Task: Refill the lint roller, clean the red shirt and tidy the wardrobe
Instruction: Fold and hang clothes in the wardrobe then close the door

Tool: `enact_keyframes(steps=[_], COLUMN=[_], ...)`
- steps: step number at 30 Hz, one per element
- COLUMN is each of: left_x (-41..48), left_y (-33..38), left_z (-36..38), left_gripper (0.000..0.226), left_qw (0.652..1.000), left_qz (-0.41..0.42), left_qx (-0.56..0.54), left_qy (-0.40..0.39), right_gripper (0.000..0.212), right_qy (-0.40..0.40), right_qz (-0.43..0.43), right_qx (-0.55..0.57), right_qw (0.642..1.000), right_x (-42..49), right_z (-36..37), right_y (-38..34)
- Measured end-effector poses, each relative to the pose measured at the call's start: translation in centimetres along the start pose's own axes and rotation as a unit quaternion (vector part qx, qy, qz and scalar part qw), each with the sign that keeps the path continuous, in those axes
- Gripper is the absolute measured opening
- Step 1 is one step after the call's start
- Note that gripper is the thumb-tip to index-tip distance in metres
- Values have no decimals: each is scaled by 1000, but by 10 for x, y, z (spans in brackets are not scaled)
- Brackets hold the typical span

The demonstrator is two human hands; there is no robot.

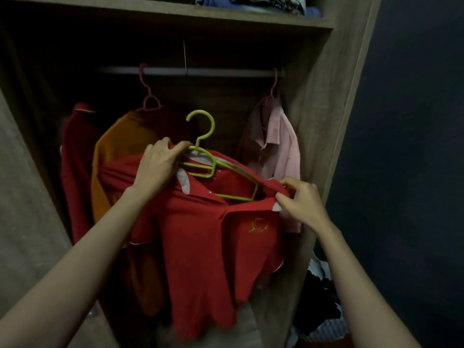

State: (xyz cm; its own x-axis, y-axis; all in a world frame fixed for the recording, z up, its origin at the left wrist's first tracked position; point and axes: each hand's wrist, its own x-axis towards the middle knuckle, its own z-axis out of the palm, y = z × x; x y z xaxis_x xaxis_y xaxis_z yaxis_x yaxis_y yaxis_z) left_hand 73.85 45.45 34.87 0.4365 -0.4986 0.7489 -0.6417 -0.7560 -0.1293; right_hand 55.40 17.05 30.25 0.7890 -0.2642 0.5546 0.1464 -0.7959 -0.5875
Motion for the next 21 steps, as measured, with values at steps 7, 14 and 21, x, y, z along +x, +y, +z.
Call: enact_keyframes(steps=[7,14,21], left_x=[0,3,1], left_y=[14,28,28], left_z=[10,14,8], left_gripper=[22,24,46], left_qw=[987,978,962], left_qz=[-29,10,28], left_qx=[-153,-210,-263], left_qy=[27,-18,-68], right_gripper=[49,45,39], right_qy=[81,18,100], right_qz=[-52,-112,-132], right_qx=[-87,-136,-105], right_qw=[992,984,981], right_x=[13,22,25], right_z=[10,32,33], right_y=[-5,-9,-16])
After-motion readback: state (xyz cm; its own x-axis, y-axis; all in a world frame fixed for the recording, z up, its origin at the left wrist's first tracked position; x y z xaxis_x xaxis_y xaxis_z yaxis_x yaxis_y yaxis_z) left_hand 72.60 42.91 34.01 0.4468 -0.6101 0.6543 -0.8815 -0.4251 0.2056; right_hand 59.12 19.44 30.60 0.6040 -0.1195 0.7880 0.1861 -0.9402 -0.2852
